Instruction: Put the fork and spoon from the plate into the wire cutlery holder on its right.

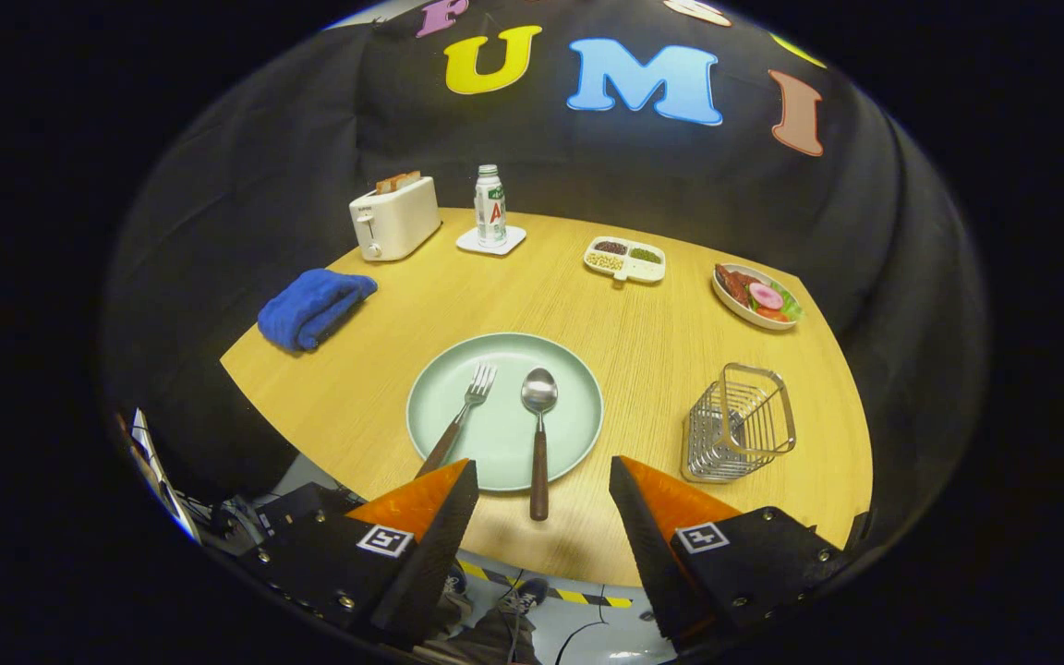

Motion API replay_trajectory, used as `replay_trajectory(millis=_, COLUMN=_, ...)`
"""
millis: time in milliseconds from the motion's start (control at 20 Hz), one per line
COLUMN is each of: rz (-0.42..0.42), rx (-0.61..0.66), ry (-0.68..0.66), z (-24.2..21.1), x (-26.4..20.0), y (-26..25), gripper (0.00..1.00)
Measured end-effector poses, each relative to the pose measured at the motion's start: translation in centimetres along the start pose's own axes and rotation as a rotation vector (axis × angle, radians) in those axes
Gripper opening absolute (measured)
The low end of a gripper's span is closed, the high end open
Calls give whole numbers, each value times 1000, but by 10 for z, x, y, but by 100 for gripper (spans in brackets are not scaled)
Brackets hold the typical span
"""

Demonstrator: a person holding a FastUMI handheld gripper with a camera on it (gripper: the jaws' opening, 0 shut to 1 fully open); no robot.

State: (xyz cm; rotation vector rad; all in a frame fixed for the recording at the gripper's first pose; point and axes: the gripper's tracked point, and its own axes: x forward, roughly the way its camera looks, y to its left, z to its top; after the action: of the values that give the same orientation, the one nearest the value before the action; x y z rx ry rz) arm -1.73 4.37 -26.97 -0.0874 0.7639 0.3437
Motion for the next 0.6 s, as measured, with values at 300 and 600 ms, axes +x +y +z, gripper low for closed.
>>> replay_trajectory(millis=300, rz=12, rx=20, ry=111, z=-24, x=29, y=-3, gripper=88)
replay_trajectory(millis=600, rz=40, rx=-22, ry=183, z=-38, x=55, y=1, gripper=59)
